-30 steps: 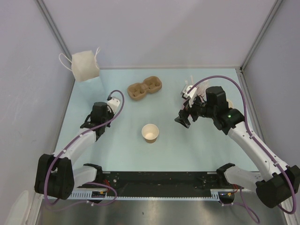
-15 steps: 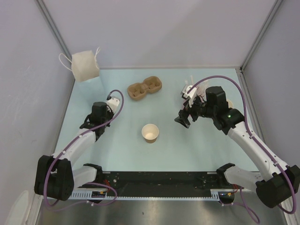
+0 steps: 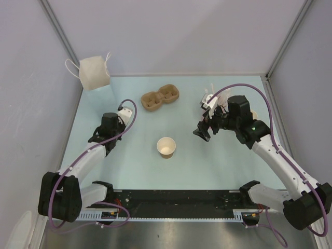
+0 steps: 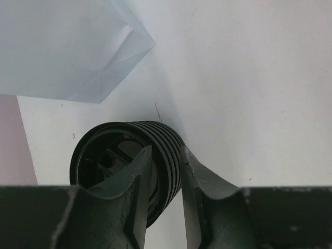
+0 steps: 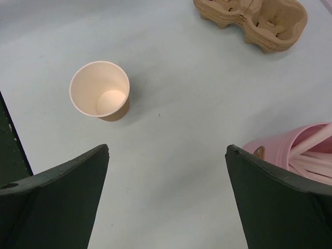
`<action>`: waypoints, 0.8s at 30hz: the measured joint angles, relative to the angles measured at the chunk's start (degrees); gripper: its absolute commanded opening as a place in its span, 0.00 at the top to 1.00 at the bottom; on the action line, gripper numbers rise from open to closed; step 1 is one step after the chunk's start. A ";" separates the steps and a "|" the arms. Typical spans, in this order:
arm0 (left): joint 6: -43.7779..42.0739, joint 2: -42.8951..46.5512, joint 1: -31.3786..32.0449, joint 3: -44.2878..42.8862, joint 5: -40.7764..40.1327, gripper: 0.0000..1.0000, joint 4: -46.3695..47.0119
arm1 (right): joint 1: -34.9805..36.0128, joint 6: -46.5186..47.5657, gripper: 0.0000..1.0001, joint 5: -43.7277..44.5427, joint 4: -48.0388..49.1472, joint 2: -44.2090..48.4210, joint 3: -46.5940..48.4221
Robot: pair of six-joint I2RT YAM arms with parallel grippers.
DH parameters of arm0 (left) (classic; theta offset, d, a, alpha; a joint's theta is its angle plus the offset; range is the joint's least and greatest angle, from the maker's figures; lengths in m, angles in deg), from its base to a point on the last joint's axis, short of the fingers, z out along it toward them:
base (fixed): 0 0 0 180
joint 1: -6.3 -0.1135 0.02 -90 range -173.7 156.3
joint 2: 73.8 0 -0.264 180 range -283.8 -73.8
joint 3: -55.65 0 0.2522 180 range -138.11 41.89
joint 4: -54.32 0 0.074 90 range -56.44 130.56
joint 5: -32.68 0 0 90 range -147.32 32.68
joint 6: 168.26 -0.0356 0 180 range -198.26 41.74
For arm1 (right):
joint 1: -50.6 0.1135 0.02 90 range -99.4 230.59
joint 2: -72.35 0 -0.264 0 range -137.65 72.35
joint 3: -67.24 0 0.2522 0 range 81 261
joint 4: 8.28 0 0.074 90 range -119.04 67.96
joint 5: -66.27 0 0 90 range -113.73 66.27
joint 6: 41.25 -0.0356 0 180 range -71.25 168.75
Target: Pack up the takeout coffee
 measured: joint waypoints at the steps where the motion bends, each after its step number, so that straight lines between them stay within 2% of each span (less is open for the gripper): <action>1: -0.02 0.00 -0.04 0.00 -0.02 0.65 0.00 | 0.00 0.00 0.00 0.02 0.00 0.00 0.00; 24: 0.02 -0.42 -0.79 -0.04 -0.61 0.77 0.02 | 0.00 0.85 0.00 0.02 -0.02 -0.09 -0.02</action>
